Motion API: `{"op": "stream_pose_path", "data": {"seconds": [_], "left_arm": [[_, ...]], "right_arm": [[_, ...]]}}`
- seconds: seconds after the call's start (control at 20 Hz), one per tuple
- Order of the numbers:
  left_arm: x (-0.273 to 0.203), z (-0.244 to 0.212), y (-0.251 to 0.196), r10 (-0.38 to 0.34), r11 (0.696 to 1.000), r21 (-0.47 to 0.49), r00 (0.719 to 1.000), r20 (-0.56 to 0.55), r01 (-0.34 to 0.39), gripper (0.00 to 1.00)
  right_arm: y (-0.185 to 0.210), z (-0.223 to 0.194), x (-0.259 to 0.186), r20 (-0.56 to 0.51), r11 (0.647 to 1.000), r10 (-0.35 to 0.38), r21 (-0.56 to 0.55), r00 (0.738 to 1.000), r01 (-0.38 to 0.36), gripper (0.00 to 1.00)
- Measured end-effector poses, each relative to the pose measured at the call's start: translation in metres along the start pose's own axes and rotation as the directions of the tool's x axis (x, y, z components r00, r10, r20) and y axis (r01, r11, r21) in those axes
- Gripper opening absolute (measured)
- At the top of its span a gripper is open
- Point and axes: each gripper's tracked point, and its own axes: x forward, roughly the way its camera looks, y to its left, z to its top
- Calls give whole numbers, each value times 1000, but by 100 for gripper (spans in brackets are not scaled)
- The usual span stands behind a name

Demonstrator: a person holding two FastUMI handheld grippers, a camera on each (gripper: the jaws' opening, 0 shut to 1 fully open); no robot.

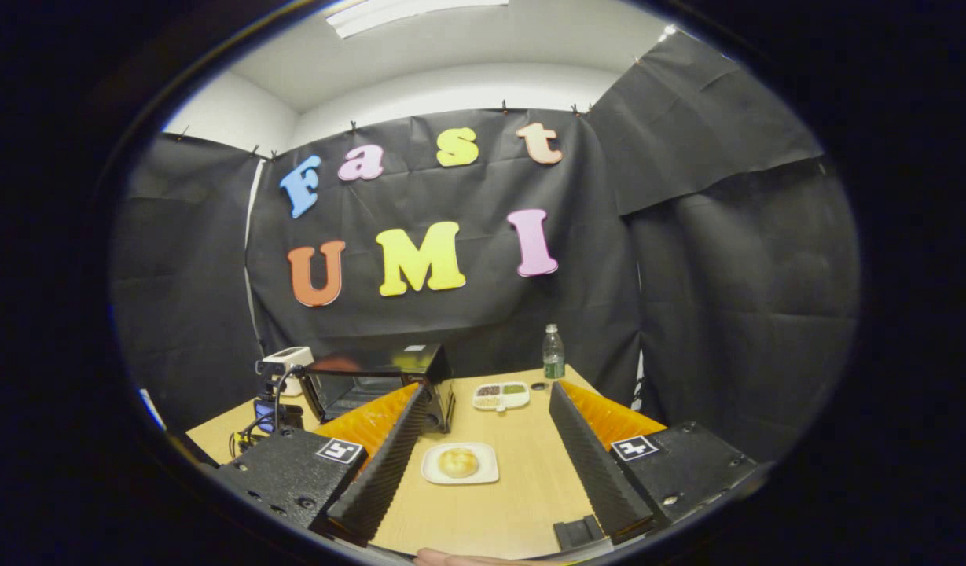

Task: Open the electric oven with the left hand, put the food in, and close the electric oven.

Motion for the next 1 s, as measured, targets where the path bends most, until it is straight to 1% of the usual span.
{"op": "stream_pose_path", "data": {"seconds": [0.15, 0.3, 0.45, 0.55, 0.6, 0.65, 0.7, 0.75, 0.85, 0.9, 0.95, 1.0], "left_arm": [[0, 1, 0, 9, 1000, 28, 999, 37, -10, 96], [4, -4, 3, 15, 1000, 6, 999, 35, -15, 96], [-5, 8, 6, 19, 1000, -17, 996, 84, -18, 95], [-18, 20, 16, 41, 998, -44, 993, 113, -37, 92], [-29, 30, 20, 47, 998, -54, 990, 136, -40, 82], [-41, 43, 23, 44, 998, -59, 984, 170, -35, 91], [-56, 56, 25, 39, 998, -60, 978, 203, -27, 82], [-72, 68, 29, 39, 998, -59, 971, 234, -26, 90], [-109, 88, 40, 70, 997, -62, 950, 304, -53, 90], [-127, 98, 42, 80, 996, -67, 936, 343, -61, 80], [-143, 105, 41, 82, 996, -67, 924, 375, -61, 90], [-160, 111, 39, 74, 997, -56, 912, 404, -56, 91]], "right_arm": [[1, -12, 12, -31, 1000, -16, -16, 999, 16, 96], [6, -28, 27, -71, 999, -26, -35, 997, 24, 96], [17, -44, 45, -104, 999, -11, -53, 995, 5, 96], [22, -59, 62, -135, 998, -5, -67, 991, -4, 96], [25, -66, 70, -150, 997, -3, -71, 989, -8, 97], [28, -75, 79, -168, 997, 0, -76, 986, -13, 97], [31, -87, 89, -190, 997, 3, -80, 982, -19, 97], [34, -95, 99, -200, 996, 12, -81, 980, -29, 97], [37, -113, 122, -208, 996, 18, -80, 978, -36, 97], [37, -125, 133, -224, 997, 21, -71, 974, -38, 97], [41, -140, 143, -250, 997, 33, -57, 968, -49, 97], [44, -152, 151, -274, 997, 51, -41, 960, -64, 97]]}}
